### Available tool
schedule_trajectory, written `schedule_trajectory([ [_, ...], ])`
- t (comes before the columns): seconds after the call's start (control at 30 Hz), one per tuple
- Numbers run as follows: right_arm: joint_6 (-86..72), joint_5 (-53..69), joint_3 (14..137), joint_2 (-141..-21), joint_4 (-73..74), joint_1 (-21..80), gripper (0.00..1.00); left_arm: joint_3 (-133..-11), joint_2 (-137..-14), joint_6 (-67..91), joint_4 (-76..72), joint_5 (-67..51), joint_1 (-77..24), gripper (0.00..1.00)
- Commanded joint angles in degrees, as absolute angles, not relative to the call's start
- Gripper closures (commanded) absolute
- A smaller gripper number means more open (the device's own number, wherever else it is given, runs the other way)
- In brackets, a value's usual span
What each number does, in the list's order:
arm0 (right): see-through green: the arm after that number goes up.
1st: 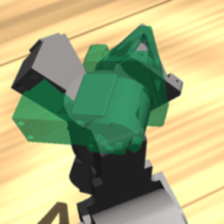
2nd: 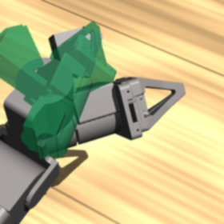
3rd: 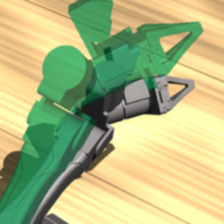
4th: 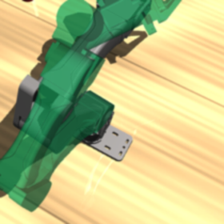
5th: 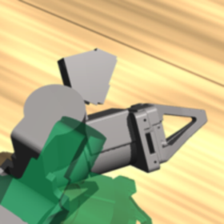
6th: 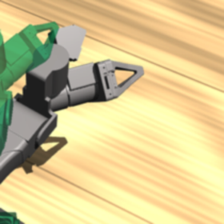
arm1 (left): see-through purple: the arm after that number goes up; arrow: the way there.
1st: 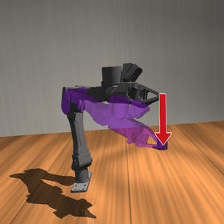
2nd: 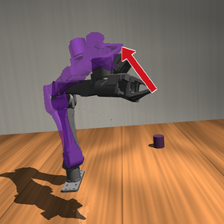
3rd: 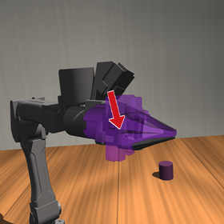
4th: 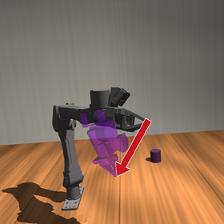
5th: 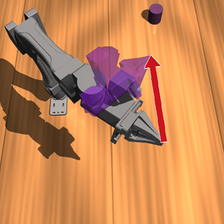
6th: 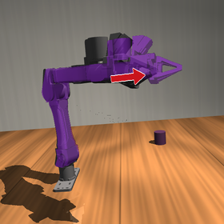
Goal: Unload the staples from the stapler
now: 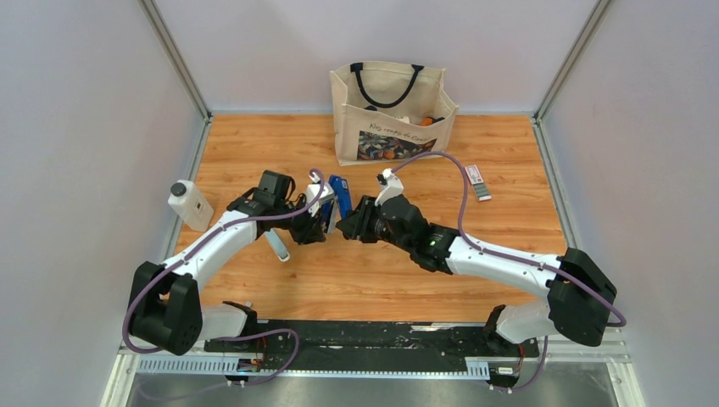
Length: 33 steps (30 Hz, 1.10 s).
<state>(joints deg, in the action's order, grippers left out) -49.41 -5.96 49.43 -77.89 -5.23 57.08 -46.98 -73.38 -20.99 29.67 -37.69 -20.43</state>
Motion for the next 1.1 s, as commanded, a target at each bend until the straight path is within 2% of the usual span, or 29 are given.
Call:
schedule_trajectory([
  [0.0,-51.41,-3.69,49.04,-75.15,-13.27,57.66,1.0,-46.94,-70.67,-23.2,25.14,-35.69,-20.13,0.76],
  [0.37,-50.36,-0.97,46.76,-75.06,-12.83,57.66,1.0,-46.06,-69.08,-30.22,24.53,-29.54,-20.21,0.82],
  [0.5,-51.15,2.89,44.3,-74.71,-13.53,57.57,1.0,-45.7,-69.87,-36.02,23.47,-23.31,-21.09,0.9],
  [0.87,-51.42,5.36,38.06,-72.51,-17.67,58.8,1.0,-42.98,-72.68,-40.87,14.07,-13.63,-24.17,0.92],
  [1.07,-50.62,5.45,36.13,-72.42,-17.32,60.11,1.0,-38.5,-72.6,-42.18,3.45,-7.13,-26.27,0.93],
])
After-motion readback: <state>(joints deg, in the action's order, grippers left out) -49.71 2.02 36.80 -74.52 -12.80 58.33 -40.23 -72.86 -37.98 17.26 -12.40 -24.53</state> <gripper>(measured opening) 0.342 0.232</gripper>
